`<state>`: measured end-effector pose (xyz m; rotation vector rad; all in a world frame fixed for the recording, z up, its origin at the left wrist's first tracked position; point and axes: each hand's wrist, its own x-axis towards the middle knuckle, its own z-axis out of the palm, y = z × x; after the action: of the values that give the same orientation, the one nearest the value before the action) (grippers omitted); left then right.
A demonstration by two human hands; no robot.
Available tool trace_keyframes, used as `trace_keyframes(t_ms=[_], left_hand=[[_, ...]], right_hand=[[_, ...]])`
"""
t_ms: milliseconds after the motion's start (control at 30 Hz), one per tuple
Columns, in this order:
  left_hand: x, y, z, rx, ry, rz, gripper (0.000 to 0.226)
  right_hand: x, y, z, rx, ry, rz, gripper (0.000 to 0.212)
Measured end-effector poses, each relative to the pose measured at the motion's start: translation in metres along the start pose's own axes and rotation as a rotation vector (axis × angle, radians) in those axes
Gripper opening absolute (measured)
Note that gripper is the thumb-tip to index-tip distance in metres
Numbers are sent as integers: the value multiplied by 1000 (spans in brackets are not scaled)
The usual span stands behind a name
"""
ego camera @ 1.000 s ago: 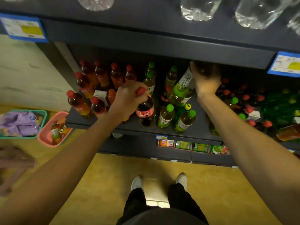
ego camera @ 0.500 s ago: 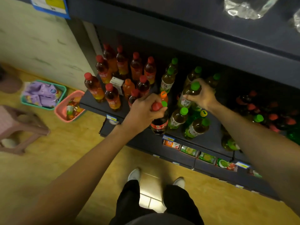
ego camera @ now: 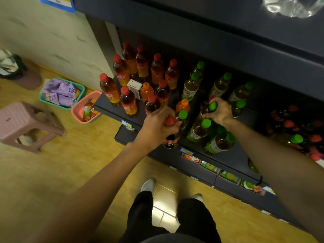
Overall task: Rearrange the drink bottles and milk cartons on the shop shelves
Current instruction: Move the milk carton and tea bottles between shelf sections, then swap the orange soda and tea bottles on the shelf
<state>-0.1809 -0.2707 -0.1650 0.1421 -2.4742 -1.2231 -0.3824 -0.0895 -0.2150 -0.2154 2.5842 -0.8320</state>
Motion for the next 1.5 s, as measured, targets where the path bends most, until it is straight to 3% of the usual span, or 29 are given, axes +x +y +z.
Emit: trace_keyframes(t_ms=[367,500,633,733,833,967,1167,1267,1300,1500], left_hand=[[13,8,3,-8,-39,0,22],[21,16,-1,-42,-80,-14,20],[29,23,-4,-69,-142,-57,20],[34,31,-5,-118,-221,-106,19],[38,36,-7,-173,-298,-135,13],[38,42,-6,-262,-411,-120,9],[21,53,0,-404,-499,-106,17],[9,49,4,-419,-507,-119,21],[7,47,4,-420,-498,-131,19],[-1,37,0,-402,-484,-193,13]], right_hand=[[-4,-6,-15,43,-52,38,54],[-28,-14,-28,187,125,-41,47],[-82,-19,-34,339,270,-221,25],[-126,-26,-30,482,177,-264,21],[-161,-35,-20,585,27,-138,7],[-195,-37,-2,675,-129,-27,38],[-226,-43,26,807,-70,13,53],[-235,-43,38,784,-28,27,99],[-236,-43,41,775,-24,40,103],[-235,-44,49,774,-27,92,62]])
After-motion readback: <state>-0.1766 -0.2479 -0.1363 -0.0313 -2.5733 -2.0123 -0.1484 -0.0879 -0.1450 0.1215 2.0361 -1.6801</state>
